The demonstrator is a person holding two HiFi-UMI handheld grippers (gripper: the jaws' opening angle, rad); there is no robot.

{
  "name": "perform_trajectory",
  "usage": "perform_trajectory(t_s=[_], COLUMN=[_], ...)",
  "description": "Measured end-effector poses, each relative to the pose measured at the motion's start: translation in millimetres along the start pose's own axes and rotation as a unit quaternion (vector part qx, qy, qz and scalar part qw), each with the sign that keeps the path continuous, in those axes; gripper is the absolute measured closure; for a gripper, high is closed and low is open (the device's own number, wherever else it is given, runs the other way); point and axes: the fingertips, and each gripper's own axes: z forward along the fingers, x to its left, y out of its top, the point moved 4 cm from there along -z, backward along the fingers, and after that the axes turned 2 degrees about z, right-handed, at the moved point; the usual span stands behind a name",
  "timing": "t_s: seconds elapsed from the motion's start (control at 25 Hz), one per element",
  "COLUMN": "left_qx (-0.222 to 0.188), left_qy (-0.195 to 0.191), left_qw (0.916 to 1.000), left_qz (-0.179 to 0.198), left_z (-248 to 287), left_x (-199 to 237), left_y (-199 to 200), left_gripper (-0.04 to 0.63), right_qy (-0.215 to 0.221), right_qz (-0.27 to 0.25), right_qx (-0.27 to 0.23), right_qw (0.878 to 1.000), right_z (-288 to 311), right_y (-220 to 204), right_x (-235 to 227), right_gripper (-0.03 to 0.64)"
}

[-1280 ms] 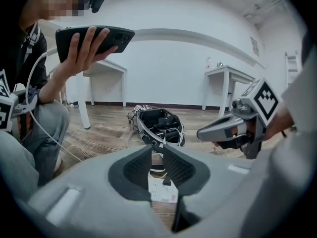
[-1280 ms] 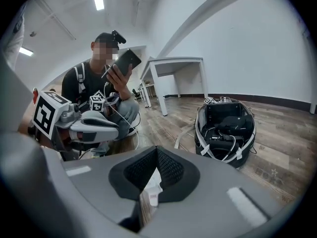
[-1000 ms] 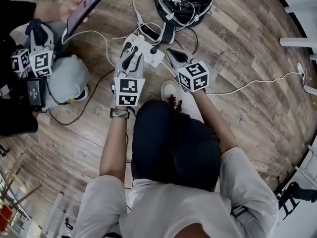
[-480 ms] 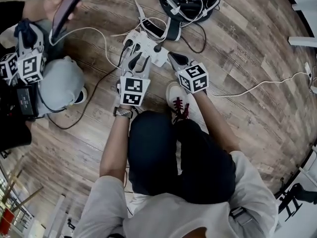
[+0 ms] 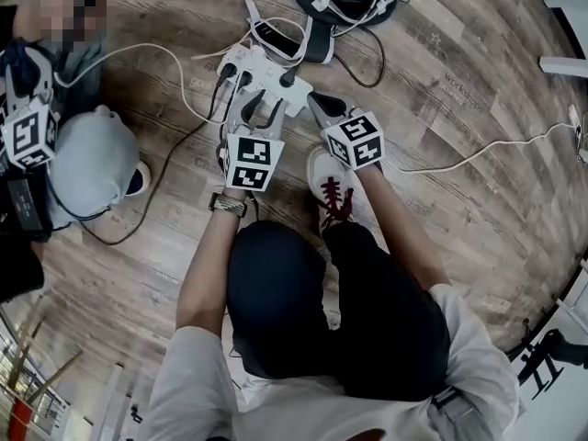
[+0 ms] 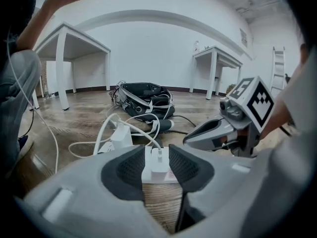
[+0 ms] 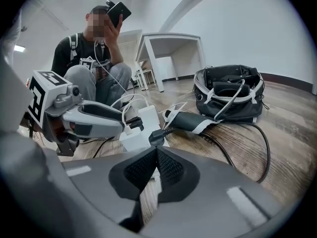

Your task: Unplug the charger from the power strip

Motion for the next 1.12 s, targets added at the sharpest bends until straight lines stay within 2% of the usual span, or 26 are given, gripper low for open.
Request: perform_trajectory(t_s=[0.24, 0.4, 0.76, 1.12], left_qx=[0.011, 0.000, 0.012, 0.044], left_qy=[-0.009, -0.010, -0.020, -0.006], left_qw=[0.9999, 0.9999, 0.9995, 0.9990], left_qz=[0.003, 0.007, 0.023, 0.003], left_z=[15, 17, 21, 33], left_x=[-1, 2, -8, -8], left_y=[-12, -14, -20, -34], left_gripper=[0.434, 0.423, 0.423, 0.425], right_qy=[0.000, 0.004, 0.010, 0.012], right_qz=[-0.016, -0.029, -0.027, -0.017], right_qx=[0.010, 0.022, 0.020, 0.018], right_qw=[1.000, 0.999, 0.999, 1.000], right_z=[15, 25, 32, 34], right_y=[-7, -13, -17, -17], right_x=[0, 1, 3, 3], right_gripper=[0.614, 0.614, 0.614, 0.614])
